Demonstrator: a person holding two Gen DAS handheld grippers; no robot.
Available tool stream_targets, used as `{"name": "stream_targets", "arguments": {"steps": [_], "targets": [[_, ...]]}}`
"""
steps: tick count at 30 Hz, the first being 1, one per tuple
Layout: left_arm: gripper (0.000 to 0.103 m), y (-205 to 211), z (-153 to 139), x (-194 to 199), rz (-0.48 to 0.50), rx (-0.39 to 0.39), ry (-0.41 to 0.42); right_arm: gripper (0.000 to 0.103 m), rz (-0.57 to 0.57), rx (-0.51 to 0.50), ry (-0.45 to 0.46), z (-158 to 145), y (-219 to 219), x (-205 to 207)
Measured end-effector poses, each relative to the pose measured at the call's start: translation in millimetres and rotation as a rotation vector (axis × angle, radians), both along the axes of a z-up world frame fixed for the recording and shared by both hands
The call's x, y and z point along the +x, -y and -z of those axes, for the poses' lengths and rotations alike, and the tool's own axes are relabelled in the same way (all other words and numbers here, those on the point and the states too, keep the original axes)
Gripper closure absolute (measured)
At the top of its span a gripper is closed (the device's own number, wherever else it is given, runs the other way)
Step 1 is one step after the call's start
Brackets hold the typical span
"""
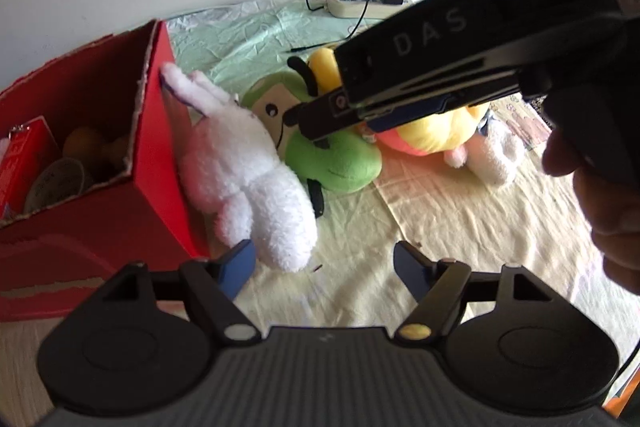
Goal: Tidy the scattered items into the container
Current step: 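Move the right tool back to the white bunny beside the box, then close the right tool on the white bunny and lift it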
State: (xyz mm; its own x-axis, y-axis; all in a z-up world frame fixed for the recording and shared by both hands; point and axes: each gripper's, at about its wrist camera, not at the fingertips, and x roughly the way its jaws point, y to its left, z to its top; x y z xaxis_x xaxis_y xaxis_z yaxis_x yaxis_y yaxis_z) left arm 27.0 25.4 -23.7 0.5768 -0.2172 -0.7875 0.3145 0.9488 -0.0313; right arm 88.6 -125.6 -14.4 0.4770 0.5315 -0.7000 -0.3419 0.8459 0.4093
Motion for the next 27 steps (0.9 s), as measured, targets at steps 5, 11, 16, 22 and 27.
{"name": "stream_targets", "arguments": {"steps": [5, 11, 16, 22, 27], "targets": [[0.019, -5, 19, 11, -0.023, 0.02, -0.007, 0.05, -0.086, -0.024, 0.018, 2, -21, 0], [0.018, -6, 37, 26, -0.033, 0.019, -0.014, 0.05, -0.124, -0.04, -0.024, 18, -46, 28], [0.018, 3, 48, 25, -0.009, 0.054, -0.011, 0.034, -0.139, -0.083, -0.089, 39, -64, 46], [0.04, 5, 50, 30, 0.002, 0.041, -0.031, 0.041, -0.133, -0.086, -0.089, 44, -64, 46], [0.069, 2, 42, 31, 0.029, 0.015, -0.062, 0.048, -0.127, -0.072, -0.088, 39, -51, 28]]}}
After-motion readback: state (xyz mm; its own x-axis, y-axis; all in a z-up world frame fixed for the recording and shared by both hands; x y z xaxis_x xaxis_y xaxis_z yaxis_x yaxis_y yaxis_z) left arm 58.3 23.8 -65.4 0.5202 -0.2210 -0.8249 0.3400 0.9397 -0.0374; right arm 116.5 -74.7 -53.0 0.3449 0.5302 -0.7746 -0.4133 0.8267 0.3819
